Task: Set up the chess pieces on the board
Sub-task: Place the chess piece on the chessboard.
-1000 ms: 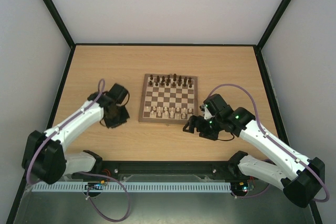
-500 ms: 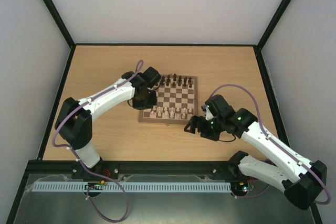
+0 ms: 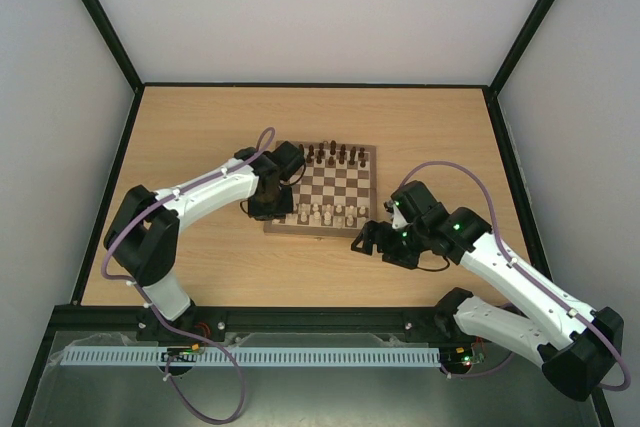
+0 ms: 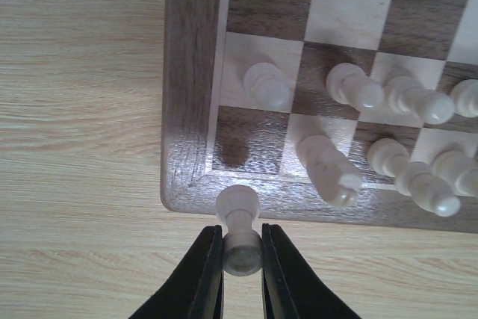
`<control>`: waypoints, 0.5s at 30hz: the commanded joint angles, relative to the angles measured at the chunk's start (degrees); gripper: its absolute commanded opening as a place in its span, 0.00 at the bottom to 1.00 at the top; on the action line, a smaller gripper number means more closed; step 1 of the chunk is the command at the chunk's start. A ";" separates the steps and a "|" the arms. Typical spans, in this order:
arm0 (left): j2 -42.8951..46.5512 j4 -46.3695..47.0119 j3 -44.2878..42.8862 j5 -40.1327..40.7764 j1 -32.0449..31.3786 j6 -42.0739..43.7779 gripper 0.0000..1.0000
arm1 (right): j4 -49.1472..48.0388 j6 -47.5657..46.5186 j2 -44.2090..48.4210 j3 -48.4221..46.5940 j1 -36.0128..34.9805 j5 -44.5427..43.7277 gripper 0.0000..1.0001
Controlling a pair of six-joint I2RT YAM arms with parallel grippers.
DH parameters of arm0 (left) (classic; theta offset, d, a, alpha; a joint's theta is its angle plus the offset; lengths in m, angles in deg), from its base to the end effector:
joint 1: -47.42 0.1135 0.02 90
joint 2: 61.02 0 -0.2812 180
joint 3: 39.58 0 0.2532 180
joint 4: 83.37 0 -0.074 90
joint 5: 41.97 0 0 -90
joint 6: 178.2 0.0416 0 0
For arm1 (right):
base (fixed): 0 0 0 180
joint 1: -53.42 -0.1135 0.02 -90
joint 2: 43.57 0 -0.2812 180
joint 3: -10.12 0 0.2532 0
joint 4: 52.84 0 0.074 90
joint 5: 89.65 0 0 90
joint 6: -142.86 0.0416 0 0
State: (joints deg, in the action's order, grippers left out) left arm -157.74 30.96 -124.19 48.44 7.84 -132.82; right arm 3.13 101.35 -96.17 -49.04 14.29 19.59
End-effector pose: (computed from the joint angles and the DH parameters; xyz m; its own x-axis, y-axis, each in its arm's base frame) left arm 0.2506 -0.2068 0.2267 -0.9829 -0.0988 -0.1556 -0.0764 0.9867 -0.1437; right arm 0.1267 0.1207 0.2798 -0.9611 0.1295 -0.2438 -0.0640 0.7546 0.6531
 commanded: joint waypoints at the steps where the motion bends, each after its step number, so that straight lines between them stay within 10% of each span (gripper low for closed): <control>1: 0.54 1.25 1.26 1.69 -0.07 -0.32 0.02 | 2.13 0.00 -0.60 0.80 -0.24 0.37 0.92; 15: -2.10 3.29 0.43 1.66 0.00 1.00 0.02 | 1.44 -0.45 -1.97 0.80 -0.24 0.57 0.92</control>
State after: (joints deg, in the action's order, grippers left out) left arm -158.64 33.93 -123.31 49.59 7.84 -132.36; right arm 3.05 101.31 -97.61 -49.02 14.29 19.62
